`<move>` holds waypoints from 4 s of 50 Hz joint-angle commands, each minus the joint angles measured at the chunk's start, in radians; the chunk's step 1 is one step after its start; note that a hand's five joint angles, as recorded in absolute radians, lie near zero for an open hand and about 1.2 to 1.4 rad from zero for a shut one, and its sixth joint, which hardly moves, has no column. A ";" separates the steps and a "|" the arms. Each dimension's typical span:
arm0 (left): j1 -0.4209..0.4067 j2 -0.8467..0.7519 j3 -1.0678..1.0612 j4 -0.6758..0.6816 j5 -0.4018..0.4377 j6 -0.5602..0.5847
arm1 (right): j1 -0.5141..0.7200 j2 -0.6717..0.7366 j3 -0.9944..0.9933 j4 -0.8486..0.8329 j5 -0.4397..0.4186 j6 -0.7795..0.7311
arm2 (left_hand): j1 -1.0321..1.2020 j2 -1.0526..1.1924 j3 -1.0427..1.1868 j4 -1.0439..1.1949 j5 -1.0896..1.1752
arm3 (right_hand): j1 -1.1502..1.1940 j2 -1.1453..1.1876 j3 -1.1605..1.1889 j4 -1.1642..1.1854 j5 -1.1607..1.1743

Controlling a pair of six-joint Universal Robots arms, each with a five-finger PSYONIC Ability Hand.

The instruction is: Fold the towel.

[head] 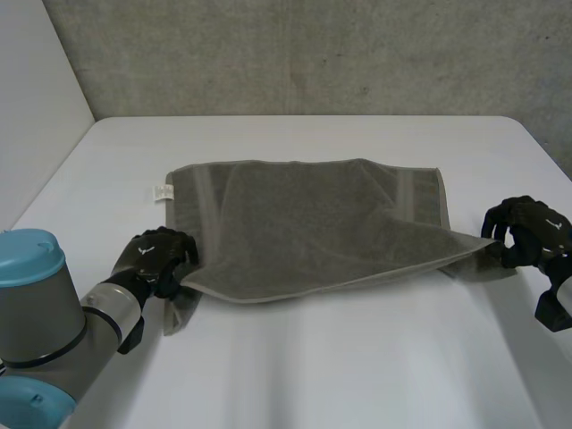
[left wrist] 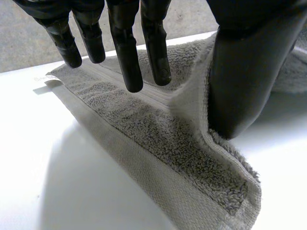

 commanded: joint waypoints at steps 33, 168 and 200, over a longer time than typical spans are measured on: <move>0.039 0.045 0.000 -0.010 0.011 0.158 | -0.093 -0.112 -0.064 0.027 -0.131 -0.045 | 0.725 0.726 -0.043 -0.050 0.724 | 0.104 0.107 -0.007 -0.060 0.077; 0.059 -0.516 0.903 -0.214 0.290 0.434 | 0.144 0.746 -1.179 0.341 -0.127 -0.620 | 0.725 0.726 -0.043 -0.050 0.724 | 0.104 0.107 -0.007 -0.060 0.077; 0.041 -0.353 0.768 -0.147 0.189 0.439 | 0.155 0.505 -0.944 0.212 -0.012 -0.602 | -0.496 -0.496 -0.043 -0.050 -0.498 | -1.118 -1.115 -0.007 -0.060 -1.145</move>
